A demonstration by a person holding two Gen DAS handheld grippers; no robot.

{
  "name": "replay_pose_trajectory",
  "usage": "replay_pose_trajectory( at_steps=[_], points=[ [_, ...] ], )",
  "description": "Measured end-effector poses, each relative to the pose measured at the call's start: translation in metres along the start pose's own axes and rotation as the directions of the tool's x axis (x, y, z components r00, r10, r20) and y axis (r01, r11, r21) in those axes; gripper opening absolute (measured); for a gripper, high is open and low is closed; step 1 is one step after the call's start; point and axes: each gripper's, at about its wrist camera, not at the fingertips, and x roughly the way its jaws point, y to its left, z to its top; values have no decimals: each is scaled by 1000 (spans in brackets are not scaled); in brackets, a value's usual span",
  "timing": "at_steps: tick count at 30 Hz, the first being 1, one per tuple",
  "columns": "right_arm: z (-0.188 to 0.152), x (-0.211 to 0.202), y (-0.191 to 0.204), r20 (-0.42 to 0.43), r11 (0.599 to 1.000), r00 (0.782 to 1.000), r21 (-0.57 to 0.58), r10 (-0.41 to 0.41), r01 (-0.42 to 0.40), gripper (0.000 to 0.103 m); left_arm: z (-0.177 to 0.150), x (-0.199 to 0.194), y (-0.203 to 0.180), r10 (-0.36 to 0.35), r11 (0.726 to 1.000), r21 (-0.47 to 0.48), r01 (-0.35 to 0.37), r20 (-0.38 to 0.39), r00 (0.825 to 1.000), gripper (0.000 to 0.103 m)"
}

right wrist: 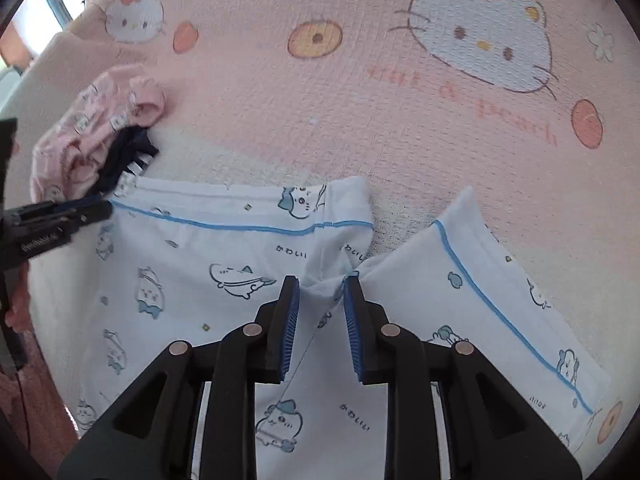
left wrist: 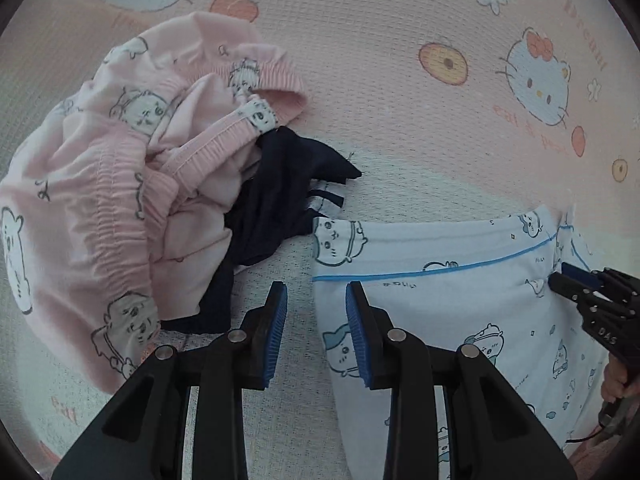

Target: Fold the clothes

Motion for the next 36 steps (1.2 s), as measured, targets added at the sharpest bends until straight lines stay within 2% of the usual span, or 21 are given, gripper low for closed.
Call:
replay_pose_trajectory(
  at_steps=[1,4,7,9,11,14,17,19,22,25,29,36],
  points=[
    [0,8,-3,-26,1000,1000,4,-16,16,23,0,1,-1,-17,1000,6,17,0,1000,32],
    [-11,4,-22,-18,997,1000,77,8,-7,22,5,4,-8,-79,997,26,79,7,997,32],
    [-26,-1,-49,-13,986,999,162,-37,39,22,4,13,-13,-143,989,31,143,5,990,32],
    [-32,-5,-67,-2,971,1000,239,-1,1,22,4,17,-11,-141,990,9,141,10,990,32],
    [-30,-13,-70,17,968,1000,249,-26,21,26,2,20,-7,-136,991,-19,136,11,991,32],
    [-14,-25,-52,88,986,996,165,-22,7,27,-3,18,-3,-157,987,-34,157,5,988,32],
    [4,-13,-34,52,995,999,101,-5,0,27,-9,14,-10,-139,990,4,139,-2,990,32],
    [12,10,-24,-22,998,1000,61,-15,16,27,-10,16,-12,-141,990,10,141,-9,990,32],
    [6,19,-21,-52,998,997,2,-57,57,26,-10,18,-13,-150,989,10,150,-14,989,32],
    [-4,15,-42,-59,994,994,61,-89,92,27,-11,14,-5,-153,988,1,153,-5,988,32],
    [4,20,-38,-57,995,995,53,-80,83,28,-7,22,2,-189,981,-43,189,3,982,32],
    [20,29,-28,-52,998,997,29,-63,64,30,4,28,-2,-220,976,7,220,3,976,32]
  ],
)
